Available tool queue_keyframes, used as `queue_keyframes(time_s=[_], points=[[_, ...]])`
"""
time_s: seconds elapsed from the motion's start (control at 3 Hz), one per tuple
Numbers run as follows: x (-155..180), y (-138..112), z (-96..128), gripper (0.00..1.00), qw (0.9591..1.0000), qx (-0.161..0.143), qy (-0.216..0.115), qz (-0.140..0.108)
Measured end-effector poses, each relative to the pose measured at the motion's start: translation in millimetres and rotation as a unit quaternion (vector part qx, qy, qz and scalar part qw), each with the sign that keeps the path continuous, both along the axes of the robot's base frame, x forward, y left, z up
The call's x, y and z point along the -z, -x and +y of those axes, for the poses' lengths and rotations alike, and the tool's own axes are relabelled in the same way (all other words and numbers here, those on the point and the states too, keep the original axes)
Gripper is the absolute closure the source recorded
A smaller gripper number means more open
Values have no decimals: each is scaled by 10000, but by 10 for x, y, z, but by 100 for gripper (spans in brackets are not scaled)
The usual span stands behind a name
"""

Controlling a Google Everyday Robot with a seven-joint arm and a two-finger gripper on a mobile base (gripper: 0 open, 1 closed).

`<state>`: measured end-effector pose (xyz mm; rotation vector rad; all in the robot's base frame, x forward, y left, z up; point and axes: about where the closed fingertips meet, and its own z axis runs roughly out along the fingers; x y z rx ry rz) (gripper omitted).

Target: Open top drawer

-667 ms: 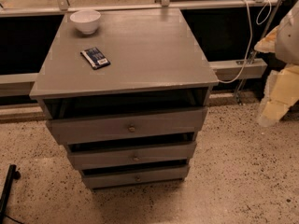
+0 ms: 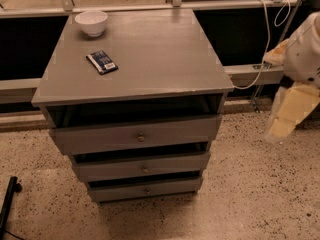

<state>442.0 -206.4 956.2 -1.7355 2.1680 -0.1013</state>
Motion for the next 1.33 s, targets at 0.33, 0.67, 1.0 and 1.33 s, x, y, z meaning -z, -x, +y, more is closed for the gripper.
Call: queue_keyframes(time_s=[0.33,0.67,1.0,1.33], points=[[686,107,124,0,9981,-398,-476,48],[816,189,106,0,9961,-441,-758,-133],[998,117,252,0,9945,-709,-775,-1],[1580,25,593,0,9923,-1068,-597,213]])
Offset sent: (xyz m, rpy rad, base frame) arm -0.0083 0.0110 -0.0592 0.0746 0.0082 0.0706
